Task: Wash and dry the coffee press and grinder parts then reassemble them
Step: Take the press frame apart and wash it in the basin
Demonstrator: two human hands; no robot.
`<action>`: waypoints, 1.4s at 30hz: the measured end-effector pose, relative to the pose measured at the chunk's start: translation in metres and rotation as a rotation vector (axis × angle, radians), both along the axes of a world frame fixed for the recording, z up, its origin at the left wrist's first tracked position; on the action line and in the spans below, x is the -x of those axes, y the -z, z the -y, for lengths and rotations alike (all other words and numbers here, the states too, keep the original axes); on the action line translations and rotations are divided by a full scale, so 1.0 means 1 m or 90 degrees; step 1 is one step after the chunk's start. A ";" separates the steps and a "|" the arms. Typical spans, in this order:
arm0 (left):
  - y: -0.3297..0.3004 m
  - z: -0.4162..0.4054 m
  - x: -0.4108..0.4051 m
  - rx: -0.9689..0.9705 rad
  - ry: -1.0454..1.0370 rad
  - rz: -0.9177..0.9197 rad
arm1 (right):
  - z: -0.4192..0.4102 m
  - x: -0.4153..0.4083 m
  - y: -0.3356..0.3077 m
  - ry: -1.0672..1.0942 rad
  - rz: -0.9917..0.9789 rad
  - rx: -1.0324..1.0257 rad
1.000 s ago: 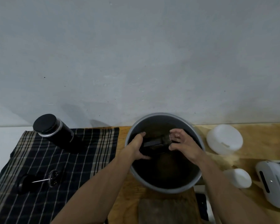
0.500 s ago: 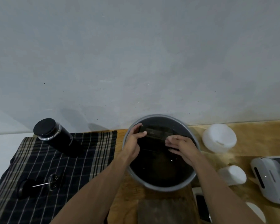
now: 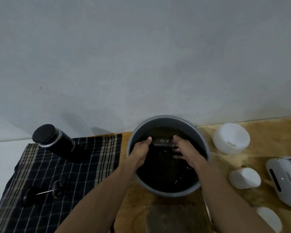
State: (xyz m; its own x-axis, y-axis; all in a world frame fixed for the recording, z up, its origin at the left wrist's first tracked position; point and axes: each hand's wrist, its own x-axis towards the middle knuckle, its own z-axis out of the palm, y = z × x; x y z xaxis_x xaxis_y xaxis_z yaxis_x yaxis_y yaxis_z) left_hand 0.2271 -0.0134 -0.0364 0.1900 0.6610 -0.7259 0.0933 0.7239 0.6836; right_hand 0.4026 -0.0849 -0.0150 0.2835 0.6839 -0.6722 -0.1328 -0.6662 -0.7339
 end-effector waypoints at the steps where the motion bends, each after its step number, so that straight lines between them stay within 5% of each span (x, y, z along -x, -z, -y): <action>1: 0.000 0.000 0.000 0.007 0.001 -0.006 | -0.002 0.002 0.002 0.000 0.016 0.008; 20: 0.005 0.004 0.008 0.039 0.063 -0.101 | -0.005 -0.003 0.026 0.097 -0.034 0.096; 28: -0.012 0.004 0.007 0.120 0.090 -0.009 | 0.008 0.008 0.001 0.075 -0.027 -0.022; 36: -0.069 -0.009 0.012 -0.059 0.224 -0.103 | 0.020 0.014 -0.011 0.145 -0.207 -0.082; 42: -0.114 -0.017 0.012 -0.230 0.269 -0.208 | 0.026 0.018 -0.030 0.122 -0.227 -0.074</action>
